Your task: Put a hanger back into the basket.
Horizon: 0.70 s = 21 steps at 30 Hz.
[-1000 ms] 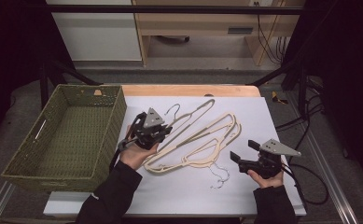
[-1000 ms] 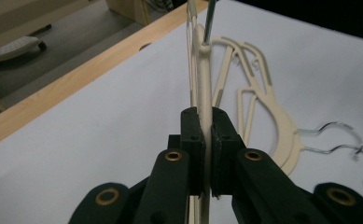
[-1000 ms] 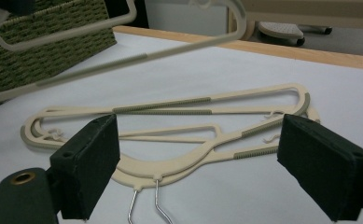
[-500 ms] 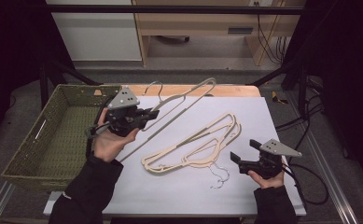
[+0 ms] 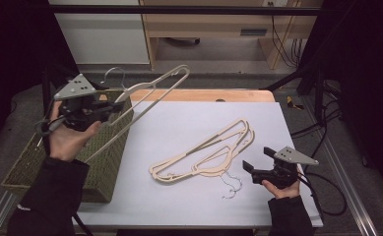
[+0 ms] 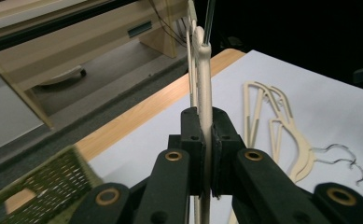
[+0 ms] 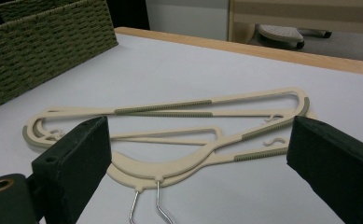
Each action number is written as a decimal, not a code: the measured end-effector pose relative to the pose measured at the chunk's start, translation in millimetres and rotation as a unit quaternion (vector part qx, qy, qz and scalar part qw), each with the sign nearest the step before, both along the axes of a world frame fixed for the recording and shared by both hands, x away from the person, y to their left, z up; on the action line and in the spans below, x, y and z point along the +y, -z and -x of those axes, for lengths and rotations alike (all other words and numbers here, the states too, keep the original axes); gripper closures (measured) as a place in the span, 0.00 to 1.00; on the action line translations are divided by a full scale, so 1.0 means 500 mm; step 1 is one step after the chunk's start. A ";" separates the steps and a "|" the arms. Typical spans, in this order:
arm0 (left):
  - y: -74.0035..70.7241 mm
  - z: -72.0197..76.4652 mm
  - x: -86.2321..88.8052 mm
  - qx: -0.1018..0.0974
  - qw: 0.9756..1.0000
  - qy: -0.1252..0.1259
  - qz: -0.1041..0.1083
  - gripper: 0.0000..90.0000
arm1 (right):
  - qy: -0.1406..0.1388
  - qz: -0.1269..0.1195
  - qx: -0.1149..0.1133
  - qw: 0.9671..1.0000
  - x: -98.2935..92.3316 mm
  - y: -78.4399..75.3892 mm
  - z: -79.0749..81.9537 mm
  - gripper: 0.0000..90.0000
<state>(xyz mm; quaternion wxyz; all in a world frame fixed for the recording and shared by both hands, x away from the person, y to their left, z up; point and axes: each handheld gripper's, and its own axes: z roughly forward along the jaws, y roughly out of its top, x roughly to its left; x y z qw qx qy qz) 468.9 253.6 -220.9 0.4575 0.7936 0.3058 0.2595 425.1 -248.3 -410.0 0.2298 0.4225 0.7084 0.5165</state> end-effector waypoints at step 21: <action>0.061 -0.033 0.273 0.005 0.996 -0.089 -0.014 0.95 | -0.001 0.015 0.003 1.000 0.001 0.005 -0.003 0.08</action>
